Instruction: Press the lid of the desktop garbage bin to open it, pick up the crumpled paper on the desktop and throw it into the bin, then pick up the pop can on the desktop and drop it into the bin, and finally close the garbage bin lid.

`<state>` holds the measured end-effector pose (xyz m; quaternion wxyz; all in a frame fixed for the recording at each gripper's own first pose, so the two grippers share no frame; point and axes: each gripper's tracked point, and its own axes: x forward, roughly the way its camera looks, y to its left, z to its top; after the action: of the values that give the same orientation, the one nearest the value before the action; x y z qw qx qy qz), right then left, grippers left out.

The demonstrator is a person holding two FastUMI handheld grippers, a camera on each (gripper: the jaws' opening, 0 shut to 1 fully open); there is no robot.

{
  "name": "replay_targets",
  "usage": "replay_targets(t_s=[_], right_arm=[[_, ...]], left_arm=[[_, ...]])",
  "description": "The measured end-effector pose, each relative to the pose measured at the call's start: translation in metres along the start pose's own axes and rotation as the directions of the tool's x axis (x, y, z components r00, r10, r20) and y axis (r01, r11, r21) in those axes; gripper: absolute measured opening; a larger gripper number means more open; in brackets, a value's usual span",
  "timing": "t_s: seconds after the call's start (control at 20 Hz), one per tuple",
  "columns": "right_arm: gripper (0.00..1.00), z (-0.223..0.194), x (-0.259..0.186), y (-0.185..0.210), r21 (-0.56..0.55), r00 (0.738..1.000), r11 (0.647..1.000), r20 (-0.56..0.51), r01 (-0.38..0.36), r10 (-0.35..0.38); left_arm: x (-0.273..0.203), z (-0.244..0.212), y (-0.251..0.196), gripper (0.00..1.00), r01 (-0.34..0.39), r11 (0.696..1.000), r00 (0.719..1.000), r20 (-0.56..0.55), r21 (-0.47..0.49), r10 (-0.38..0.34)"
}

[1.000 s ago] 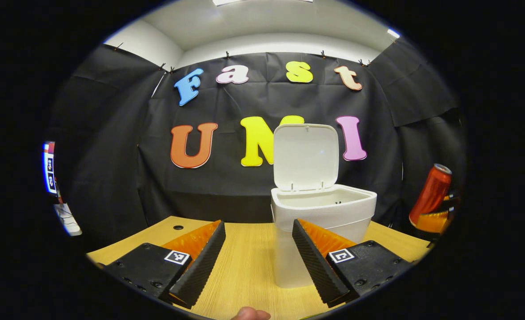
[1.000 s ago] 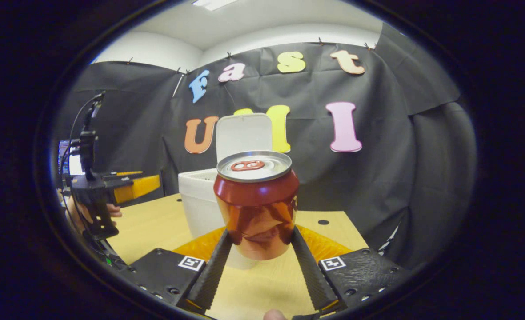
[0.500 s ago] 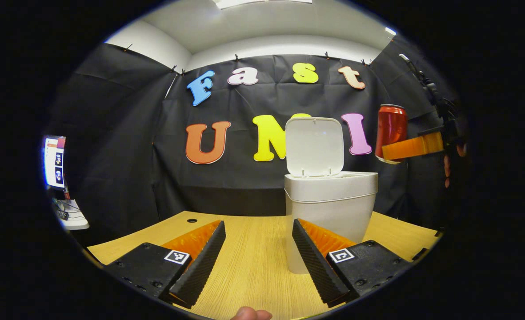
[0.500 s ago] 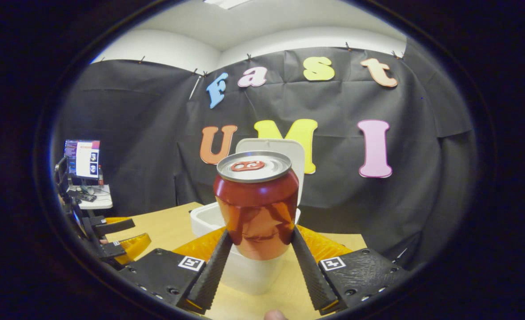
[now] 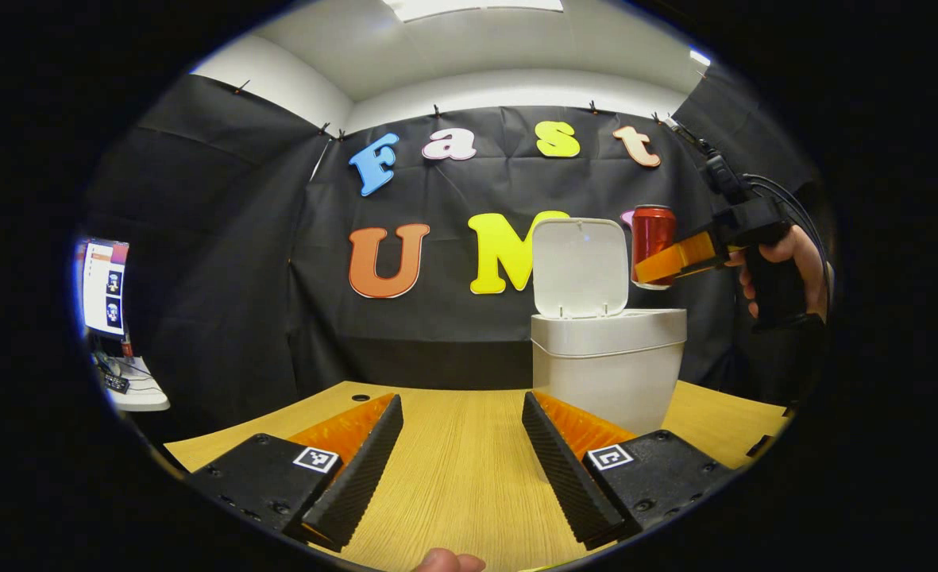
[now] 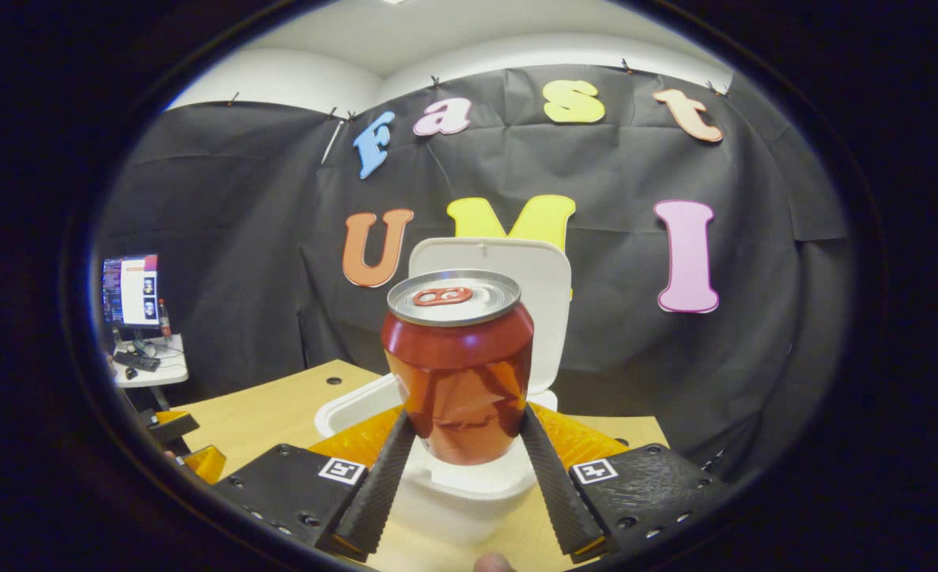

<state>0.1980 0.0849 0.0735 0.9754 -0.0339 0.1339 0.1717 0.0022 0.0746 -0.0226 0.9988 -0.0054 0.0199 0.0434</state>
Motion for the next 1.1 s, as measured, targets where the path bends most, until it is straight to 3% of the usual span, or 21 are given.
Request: replay_targets(t_s=[0.4,1.1], right_arm=[[0.81,-0.014,0.051,-0.012,0.089,0.994,0.994,-0.097,0.062,-0.053],[0.81,-0.013,0.056,0.003,0.042,0.993,0.997,-0.101,0.061,-0.056]], left_arm=[[-0.006,0.004,-0.006,0.97,0.025,1.000,1.000,0.001,0.001,-0.025],[-0.010,0.011,-0.009,0.97,0.043,0.999,0.999,0.018,0.015,-0.043]])
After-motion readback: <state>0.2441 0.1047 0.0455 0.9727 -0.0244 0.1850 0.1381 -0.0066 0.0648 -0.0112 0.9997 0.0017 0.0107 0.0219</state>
